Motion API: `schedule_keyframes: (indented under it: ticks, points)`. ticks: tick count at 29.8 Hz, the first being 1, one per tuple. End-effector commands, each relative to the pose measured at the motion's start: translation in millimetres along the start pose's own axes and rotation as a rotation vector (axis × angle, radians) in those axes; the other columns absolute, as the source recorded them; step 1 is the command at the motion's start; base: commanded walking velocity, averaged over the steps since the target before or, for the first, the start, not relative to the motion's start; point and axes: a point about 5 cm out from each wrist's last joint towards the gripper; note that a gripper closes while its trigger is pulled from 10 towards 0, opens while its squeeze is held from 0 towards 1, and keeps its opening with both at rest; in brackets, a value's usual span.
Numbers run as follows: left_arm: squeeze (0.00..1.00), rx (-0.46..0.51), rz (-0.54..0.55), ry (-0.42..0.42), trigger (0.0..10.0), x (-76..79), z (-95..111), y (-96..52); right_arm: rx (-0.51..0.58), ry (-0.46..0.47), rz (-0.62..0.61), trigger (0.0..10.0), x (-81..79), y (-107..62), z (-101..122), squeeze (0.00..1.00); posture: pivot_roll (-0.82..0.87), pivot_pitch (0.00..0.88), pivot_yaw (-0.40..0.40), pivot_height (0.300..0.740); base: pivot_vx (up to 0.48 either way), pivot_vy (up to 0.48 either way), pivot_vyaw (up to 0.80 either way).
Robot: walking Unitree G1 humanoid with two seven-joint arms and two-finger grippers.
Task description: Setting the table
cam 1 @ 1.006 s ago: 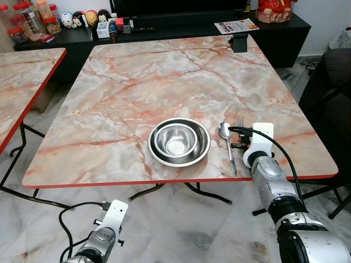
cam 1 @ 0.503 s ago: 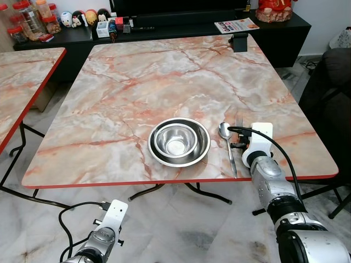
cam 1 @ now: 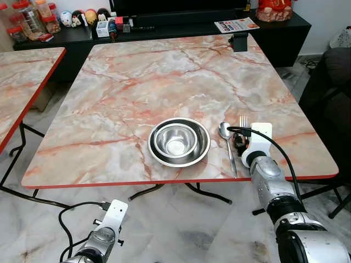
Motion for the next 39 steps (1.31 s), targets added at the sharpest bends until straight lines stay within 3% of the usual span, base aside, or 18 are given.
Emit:
schedule_keyframes:
  ticks: [1,18,19,20,21,27,32,34,39]
  points:
    - [0.0,-0.021,0.011,-0.004,10.0,-2.7,-6,-0.5,0.023,0.001,0.016,10.0,-5.0,1.7,5,1.0,-0.09,0.094,0.06,0.74,0.0,0.0,0.0]
    - [0.0,-0.02,0.012,-0.005,10.0,-2.4,-5,-0.4,0.057,0.002,0.036,10.0,-8.4,2.1,11,1.0,-0.09,0.092,0.059,0.74,0.0,0.0,0.0]
    - [0.0,-0.02,0.012,-0.005,10.0,-2.4,-5,-0.4,0.061,0.002,0.038,10.0,-8.5,2.1,11,0.77,-0.09,0.092,0.059,0.74,0.0,0.0,0.0]
    - [0.0,-0.019,0.012,-0.005,10.0,-2.4,-5,-0.4,0.08,0.001,0.031,10.0,-7.5,2.1,15,0.47,-0.09,0.092,0.059,0.74,0.0,0.0,0.0]
    - [0.0,-0.019,0.011,-0.005,10.0,-2.3,-5,-0.4,0.138,0.017,0.022,10.0,-5.5,1.8,23,0.0,-0.09,0.092,0.059,0.74,0.0,0.0,0.0]
    - [0.0,-0.017,0.008,-0.004,10.0,-2.4,-5,-0.4,0.236,0.032,-0.006,10.0,-0.1,0.5,40,0.0,-0.09,0.092,0.061,0.74,0.0,0.0,0.0]
    - [0.0,-0.011,0.005,-0.006,10.0,-2.8,-4,-0.5,0.4,0.029,-0.097,10.0,14.7,-4.9,69,0.0,-0.09,0.092,0.063,0.74,0.0,0.0,0.0]
    - [0.0,-0.008,0.005,-0.006,10.0,-2.8,-4,-0.5,0.411,0.019,-0.097,10.0,14.5,-5.4,70,0.0,-0.09,0.092,0.063,0.74,0.0,0.0,0.0]
    - [0.0,0.002,0.005,-0.01,10.0,-2.3,-4,-0.5,0.307,-0.007,-0.125,10.0,12.8,-4.4,39,0.0,-0.09,0.089,0.062,0.74,0.0,0.0,0.0]
Point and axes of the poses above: a point about 5 cm out from each wrist's last joint towards the gripper, its own y axis pointing out of the wrist towards the gripper, its own z axis along the axis of the wrist's last joint, x = y × z, and after that the axes turned 7 degrees about -y, right-handed
